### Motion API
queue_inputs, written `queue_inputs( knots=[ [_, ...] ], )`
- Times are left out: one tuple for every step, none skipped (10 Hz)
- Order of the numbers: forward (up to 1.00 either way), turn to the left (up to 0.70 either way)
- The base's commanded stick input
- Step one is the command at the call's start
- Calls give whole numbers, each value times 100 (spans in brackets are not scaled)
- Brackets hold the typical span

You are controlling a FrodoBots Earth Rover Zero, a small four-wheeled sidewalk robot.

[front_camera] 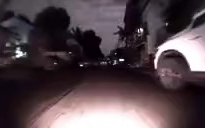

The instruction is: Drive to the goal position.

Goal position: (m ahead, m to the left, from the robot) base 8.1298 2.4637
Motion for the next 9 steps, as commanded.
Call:
queue_inputs(
  knots=[
    [100,0],
    [100,0],
    [100,0],
    [100,0],
    [100,0],
    [100,0],
    [100,0],
    [100,0],
    [100,0]
  ],
)
